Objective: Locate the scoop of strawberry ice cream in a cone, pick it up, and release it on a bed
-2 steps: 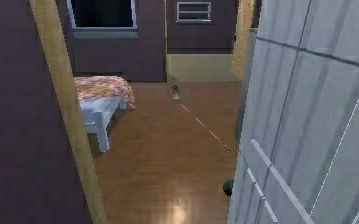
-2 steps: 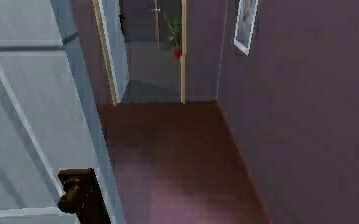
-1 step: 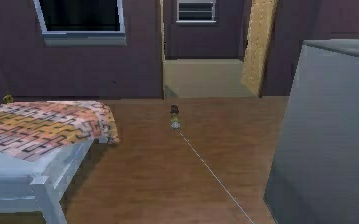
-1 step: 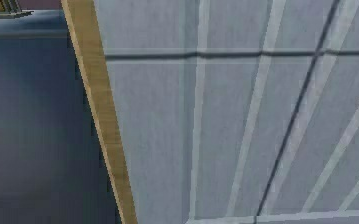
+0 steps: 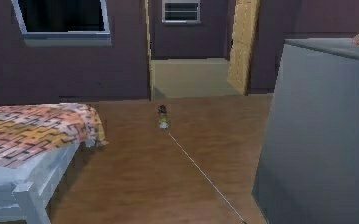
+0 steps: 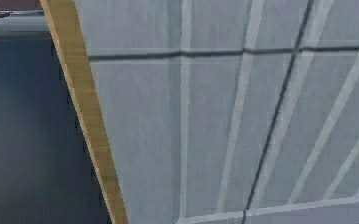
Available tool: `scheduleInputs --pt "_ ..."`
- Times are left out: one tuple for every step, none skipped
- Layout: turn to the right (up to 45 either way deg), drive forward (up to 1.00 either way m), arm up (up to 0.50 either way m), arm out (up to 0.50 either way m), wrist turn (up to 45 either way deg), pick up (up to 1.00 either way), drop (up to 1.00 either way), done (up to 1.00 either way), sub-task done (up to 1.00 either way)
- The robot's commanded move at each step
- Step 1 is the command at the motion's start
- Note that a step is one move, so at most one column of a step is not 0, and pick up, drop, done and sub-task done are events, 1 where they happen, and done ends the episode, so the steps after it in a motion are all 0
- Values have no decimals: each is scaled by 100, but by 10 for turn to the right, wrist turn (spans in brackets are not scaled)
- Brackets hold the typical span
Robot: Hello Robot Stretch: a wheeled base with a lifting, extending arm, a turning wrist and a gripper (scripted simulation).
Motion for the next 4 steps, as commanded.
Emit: scheduleInputs --pt "0 20 0 0 0 0 0 0 0" --pt "60 0 0 0 0 0 0 0 0" --pt "0 100 0 0 0 0 0 0 0" --pt "30 0 0 0 0 0 0 0 0"
